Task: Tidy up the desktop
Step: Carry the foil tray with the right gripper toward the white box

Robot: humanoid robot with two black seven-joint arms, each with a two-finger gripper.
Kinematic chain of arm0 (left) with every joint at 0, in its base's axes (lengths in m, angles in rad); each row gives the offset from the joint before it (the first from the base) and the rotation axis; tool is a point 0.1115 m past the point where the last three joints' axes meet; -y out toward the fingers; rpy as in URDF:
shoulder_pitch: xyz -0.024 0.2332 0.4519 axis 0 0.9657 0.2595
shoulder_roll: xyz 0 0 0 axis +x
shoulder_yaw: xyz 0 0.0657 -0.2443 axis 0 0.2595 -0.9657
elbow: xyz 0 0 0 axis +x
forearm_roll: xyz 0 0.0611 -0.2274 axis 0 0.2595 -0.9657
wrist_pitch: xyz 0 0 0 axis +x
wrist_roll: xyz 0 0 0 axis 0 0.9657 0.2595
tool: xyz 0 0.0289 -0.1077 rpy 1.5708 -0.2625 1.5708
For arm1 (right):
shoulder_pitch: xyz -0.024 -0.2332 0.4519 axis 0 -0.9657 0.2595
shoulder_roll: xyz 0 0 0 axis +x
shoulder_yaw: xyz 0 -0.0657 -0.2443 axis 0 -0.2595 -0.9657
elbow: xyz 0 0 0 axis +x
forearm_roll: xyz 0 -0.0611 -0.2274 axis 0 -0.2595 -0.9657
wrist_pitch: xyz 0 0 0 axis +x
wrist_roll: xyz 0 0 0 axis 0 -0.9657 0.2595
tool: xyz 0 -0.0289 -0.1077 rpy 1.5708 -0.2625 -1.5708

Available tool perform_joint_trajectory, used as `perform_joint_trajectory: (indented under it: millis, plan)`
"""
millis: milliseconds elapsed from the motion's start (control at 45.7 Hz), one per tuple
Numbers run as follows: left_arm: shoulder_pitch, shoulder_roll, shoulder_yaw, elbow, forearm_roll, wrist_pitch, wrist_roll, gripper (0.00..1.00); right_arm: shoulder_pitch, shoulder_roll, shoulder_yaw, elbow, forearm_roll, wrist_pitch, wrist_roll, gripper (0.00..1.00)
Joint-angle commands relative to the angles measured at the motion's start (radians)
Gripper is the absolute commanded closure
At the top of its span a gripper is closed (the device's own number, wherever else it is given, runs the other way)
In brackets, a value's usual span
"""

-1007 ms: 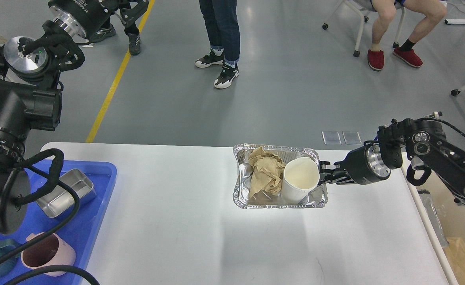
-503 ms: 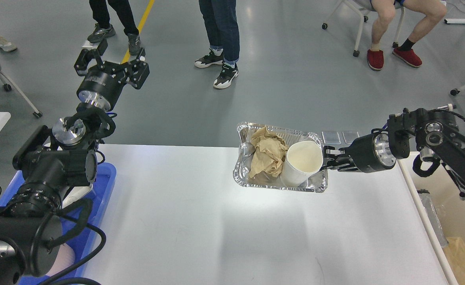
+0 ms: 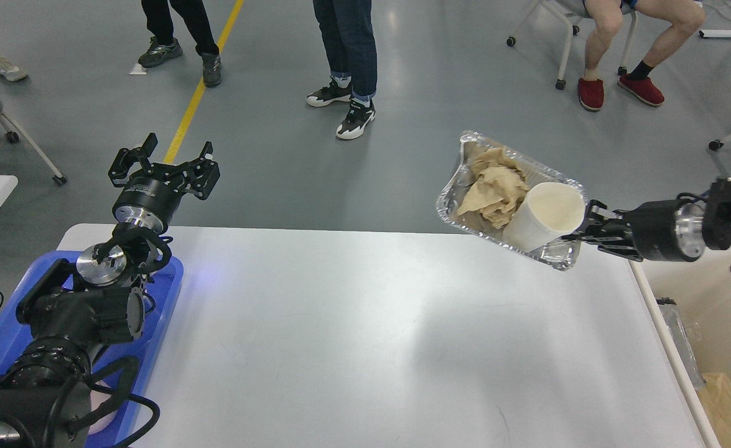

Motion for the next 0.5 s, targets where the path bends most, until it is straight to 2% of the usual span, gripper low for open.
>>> perform_joint_trajectory:
  millis: [0, 219, 482]
  plan:
    - [0.004, 0.010, 0.004, 0.000, 0.002, -0.003, 0.000, 0.03, -0.057, -0.075, 0.066, -0.017, 0.078, -0.060, 0.000, 1.00]
    - [0.004, 0.049, 0.018, 0.000, 0.008, -0.041, 0.002, 0.03, -0.152, -0.144, 0.143, -0.085, 0.193, -0.166, 0.000, 1.00]
    - [0.004, 0.103, 0.098, 0.000, 0.008, -0.049, 0.002, 0.03, -0.267, -0.153, 0.221, -0.138, 0.219, -0.274, 0.000, 1.00]
